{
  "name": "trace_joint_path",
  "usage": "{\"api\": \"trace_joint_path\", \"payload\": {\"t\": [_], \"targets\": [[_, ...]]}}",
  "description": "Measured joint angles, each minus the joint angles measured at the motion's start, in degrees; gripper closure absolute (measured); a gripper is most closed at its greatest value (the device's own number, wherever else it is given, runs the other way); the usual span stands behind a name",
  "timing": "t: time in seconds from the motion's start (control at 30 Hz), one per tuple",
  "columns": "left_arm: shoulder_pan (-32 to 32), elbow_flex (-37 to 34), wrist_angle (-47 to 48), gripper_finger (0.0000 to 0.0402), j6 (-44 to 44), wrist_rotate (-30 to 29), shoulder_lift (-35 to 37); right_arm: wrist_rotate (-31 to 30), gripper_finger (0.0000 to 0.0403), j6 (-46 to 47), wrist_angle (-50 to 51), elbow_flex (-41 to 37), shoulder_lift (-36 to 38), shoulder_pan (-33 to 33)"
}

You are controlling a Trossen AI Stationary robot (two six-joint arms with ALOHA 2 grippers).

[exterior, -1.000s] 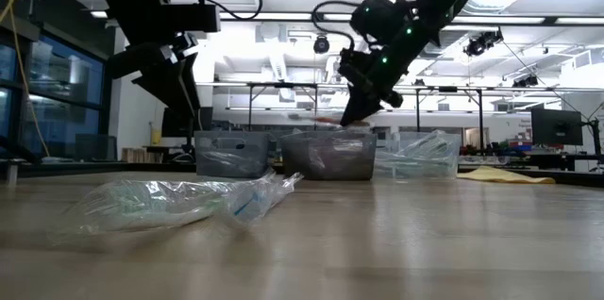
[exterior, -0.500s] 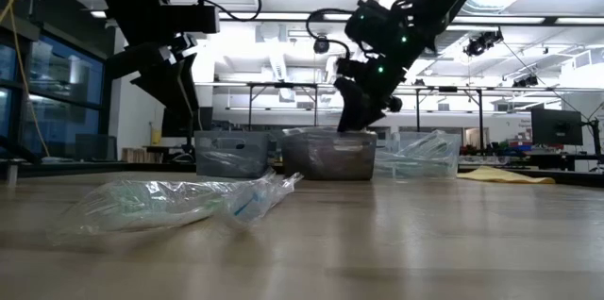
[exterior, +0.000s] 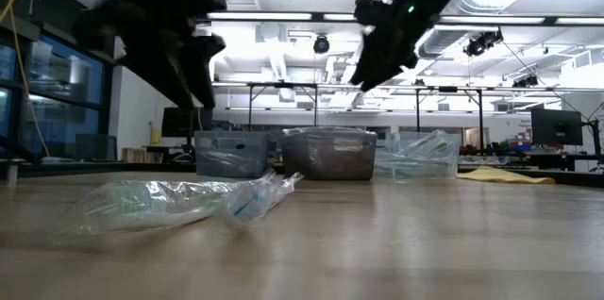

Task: Pick & Place Toothbrushes
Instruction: Put the green toothbrush into the transparent bin

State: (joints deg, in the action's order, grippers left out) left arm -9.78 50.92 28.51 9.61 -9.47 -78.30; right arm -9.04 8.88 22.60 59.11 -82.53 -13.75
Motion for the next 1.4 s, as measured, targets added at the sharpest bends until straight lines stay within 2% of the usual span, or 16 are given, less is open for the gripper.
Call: {"api": "trace_joint_path", "payload": {"t": [0.1,0.17,0.5,0.77,0.87,1.07,1.27,1.4], "targets": [[0.0,0.0,-3.3,0.0215,8.0,8.1,0.0,0.0,0.0133,1.8,2.0,0.0,1.3,4.9],[0.0,0.0,-5.1,0.0215,12.0,10.6,-0.7,-1.2,0.0133,3.3,2.8,0.0,1.7,8.3],[-0.1,0.1,-9.0,0.0215,26.4,15.7,-5.7,-15.6,0.0133,13.8,3.5,0.0,1.7,26.9],[-3.7,0.0,-18.1,0.0215,33.7,16.2,-12.7,-22.6,0.0133,22.2,2.1,-0.1,0.6,38.3],[-5.4,0.2,-22.4,0.0215,34.6,16.2,-14.9,-25.8,0.0133,24.4,1.5,0.0,0.6,41.2],[-8.0,0.3,-24.1,0.0215,37.9,16.3,-17.1,-29.1,0.0133,26.2,0.2,0.0,0.6,44.3],[-8.6,0.6,-29.5,0.0215,40.1,16.6,-20.5,-29.5,0.0133,27.8,-1.7,0.0,-0.4,44.7],[-8.6,0.6,-29.8,0.0216,41.4,17.3,-21.6,-29.3,0.0133,29.1,-2.2,0.0,-1.9,44.9]]}}
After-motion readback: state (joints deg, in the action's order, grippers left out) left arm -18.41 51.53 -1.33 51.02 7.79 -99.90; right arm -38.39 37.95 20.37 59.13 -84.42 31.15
